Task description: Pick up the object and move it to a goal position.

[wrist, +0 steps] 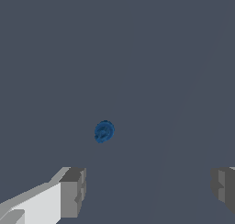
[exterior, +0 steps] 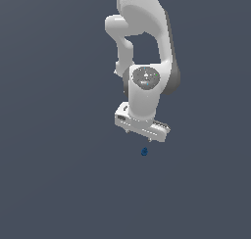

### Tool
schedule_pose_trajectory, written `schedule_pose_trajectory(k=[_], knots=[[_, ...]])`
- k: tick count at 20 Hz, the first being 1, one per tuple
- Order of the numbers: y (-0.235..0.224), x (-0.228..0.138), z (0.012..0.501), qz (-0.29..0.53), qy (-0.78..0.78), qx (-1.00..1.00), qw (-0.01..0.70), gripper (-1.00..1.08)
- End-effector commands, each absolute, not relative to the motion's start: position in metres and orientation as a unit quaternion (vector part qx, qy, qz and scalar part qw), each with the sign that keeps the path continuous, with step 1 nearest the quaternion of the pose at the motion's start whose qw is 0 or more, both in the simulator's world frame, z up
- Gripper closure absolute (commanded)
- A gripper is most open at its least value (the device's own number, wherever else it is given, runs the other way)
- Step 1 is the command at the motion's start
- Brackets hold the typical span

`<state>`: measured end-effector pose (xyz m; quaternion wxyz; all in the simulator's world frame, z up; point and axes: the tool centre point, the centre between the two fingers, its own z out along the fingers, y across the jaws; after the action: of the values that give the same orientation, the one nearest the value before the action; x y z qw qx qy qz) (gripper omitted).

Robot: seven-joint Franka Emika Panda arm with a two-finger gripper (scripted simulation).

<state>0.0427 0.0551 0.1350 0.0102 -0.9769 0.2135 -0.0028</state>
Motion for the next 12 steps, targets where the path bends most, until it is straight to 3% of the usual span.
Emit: schedule_pose_trajectory(k=[1,12], knots=[[0.059,0.046,0.130,-0.002,0.244,-0.970,0.009,-0.92],[0.079,0.060,0.107,0.000,0.366,-0.931,0.004,-0.92]])
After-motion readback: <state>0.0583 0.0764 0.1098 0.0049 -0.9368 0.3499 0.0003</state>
